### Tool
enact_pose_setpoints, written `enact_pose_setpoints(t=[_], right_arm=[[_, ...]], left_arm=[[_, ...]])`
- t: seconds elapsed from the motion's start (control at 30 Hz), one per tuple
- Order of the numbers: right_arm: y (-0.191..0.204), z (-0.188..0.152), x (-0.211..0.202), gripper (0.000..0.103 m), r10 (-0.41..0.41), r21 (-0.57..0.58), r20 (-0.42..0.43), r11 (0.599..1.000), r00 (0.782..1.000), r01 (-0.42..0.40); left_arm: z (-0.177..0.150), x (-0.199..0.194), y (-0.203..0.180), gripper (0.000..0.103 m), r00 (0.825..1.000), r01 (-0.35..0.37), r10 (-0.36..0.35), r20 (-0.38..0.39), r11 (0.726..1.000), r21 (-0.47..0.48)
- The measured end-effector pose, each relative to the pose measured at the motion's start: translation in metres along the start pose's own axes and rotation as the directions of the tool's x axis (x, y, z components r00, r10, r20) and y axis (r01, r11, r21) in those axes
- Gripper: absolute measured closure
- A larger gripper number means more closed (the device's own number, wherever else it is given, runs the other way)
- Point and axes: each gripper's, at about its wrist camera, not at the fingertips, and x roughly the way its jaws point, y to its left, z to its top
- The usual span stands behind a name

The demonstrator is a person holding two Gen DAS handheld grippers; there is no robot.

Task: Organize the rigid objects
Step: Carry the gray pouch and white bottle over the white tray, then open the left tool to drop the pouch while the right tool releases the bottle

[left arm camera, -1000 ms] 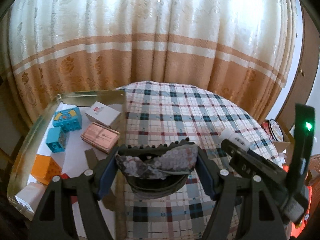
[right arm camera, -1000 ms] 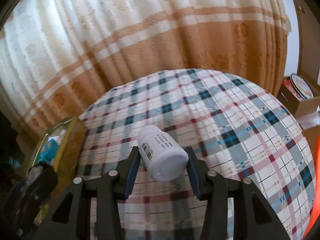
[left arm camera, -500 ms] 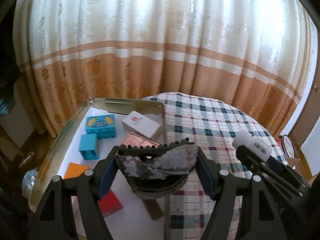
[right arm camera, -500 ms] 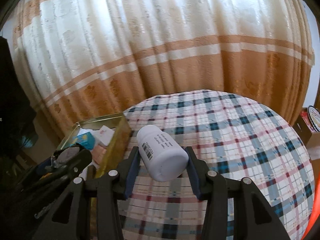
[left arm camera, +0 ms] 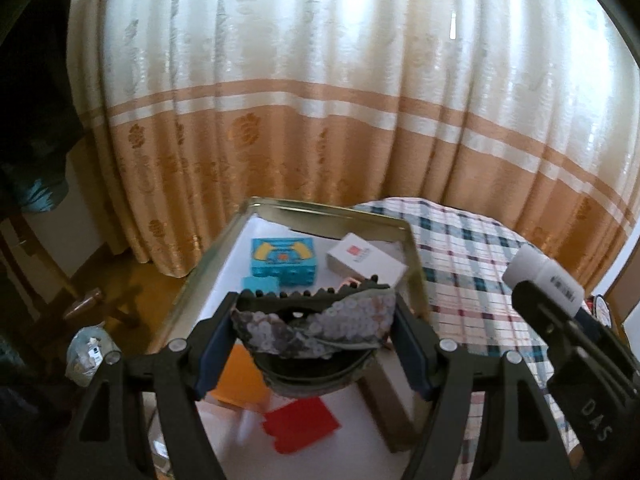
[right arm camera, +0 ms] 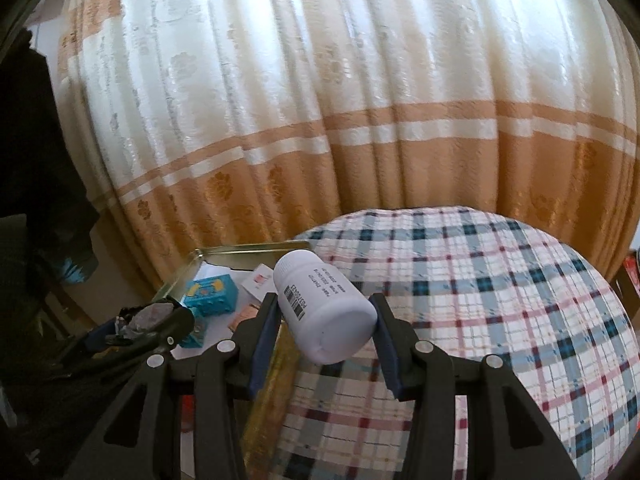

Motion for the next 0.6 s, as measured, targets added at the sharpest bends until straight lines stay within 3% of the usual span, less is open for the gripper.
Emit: enact_pose_setpoints(t=[0.6], right_arm=[[0.039, 0.009, 0.031, 0.055, 0.032, -0.067, -0.011, 0.997, 0.999, -0.033]], left_arm=[[0.005, 0.015, 0.027, 0.031, 0.993, -0.118, 0.118, -0.022, 0.993, 0.000]])
